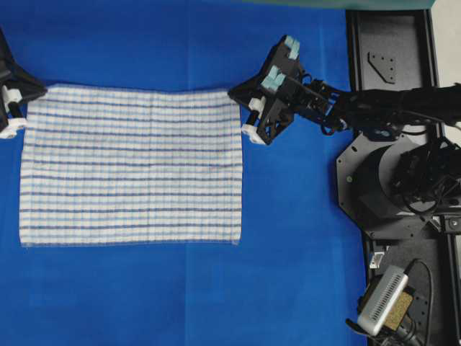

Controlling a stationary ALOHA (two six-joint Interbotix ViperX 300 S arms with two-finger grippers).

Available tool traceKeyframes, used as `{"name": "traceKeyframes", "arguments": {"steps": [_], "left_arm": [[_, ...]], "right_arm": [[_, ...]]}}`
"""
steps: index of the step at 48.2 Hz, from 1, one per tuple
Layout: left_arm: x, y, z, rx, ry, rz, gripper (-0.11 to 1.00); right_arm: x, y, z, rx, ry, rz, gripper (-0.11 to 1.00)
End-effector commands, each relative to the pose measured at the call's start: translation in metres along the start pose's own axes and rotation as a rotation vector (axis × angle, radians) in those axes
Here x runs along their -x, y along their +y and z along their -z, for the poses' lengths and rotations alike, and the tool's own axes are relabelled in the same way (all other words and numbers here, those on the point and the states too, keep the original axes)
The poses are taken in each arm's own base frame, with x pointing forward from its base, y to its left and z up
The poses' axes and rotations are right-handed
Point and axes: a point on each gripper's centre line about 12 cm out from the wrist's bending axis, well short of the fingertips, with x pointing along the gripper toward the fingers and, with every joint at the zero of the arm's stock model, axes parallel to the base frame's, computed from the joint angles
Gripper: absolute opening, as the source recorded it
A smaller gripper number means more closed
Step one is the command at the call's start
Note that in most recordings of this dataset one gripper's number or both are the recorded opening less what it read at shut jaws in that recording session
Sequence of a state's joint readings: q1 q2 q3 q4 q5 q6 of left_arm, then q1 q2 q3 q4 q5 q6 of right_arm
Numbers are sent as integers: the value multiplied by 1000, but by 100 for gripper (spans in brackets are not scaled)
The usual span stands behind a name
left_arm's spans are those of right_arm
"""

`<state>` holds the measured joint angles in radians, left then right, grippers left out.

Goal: Fold the blue towel.
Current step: 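Grasp far corners and fold them toward the near edge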

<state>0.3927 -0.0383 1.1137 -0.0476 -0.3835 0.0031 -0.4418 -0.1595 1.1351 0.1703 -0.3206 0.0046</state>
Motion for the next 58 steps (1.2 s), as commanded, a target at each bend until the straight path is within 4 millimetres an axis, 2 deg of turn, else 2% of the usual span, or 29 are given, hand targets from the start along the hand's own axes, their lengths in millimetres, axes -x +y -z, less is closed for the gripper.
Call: {"name": "traceKeyframes", "arguments": {"steps": [1,10,20,36,49,58], "left_arm": [[8,-3,-12,-6,-44,10,5],[25,-21,-24,-28,-76,63,5],[48,-56,-27,-93,-112,179,5],[76,-103,-13,-65,-110,359,5],[91,-147,4,-43,-37,510,5],[93,-164,9,-40,-5,555,5]], "right_arm": [[11,6,-11,2,-39,-22,18],[28,19,-13,3,-54,-70,18],[48,40,-5,-29,-54,-149,18],[69,79,16,-74,-2,-292,18],[78,109,33,-77,71,-383,18],[80,127,44,-66,121,-420,18]]}}
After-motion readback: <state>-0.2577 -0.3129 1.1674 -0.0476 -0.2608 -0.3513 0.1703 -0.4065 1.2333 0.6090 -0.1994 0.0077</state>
